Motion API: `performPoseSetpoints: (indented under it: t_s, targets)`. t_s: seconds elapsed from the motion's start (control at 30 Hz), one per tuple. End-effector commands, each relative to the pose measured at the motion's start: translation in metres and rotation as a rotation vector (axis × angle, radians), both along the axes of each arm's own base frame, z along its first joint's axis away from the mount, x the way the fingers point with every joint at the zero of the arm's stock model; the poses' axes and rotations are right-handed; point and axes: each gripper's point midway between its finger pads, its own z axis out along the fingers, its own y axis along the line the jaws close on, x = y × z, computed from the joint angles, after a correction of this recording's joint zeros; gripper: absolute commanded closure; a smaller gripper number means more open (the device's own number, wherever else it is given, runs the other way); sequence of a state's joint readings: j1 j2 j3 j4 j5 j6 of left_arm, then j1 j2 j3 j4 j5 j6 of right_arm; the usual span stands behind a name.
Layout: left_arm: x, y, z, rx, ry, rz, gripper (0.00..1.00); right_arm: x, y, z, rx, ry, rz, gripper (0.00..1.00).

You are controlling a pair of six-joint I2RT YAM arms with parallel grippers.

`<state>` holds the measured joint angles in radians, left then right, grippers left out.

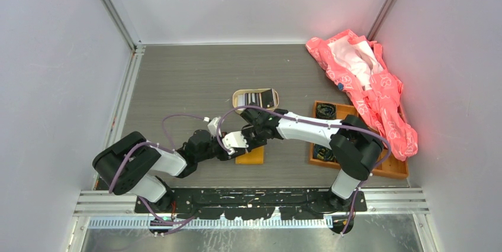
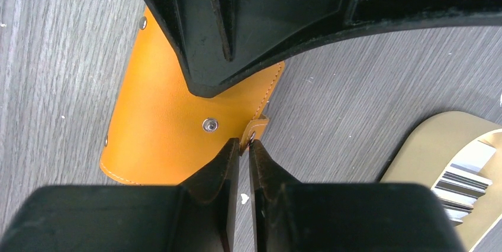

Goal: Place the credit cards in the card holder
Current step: Close the card holder at the center of the board.

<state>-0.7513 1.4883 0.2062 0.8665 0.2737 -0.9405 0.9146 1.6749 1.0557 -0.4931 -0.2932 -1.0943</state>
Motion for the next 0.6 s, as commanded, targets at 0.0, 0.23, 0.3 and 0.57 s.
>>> performPoseSetpoints:
  t_s: [0.0, 0.23, 0.3, 0.57]
  targets:
    - [-0.007, 0.006, -0.017, 0.048, 0.04, -0.006, 1.0, 0.003, 0.01, 0.021, 0.061, -0.03, -0.006, 0.82]
    - [-0.007, 0.006, -0.017, 0.047, 0.042, -0.007, 1.0, 0.001, 0.011, 0.029, 0.074, -0.025, -0.001, 0.82]
    - [-0.007, 0.006, -0.017, 0.046, 0.042, -0.006, 1.0, 0.001, 0.011, 0.029, 0.074, -0.024, 0.001, 0.81]
    - [-0.007, 0.006, -0.018, 0.047, 0.044, -0.008, 1.0, 0.001, 0.012, 0.033, 0.082, -0.025, -0.006, 0.79]
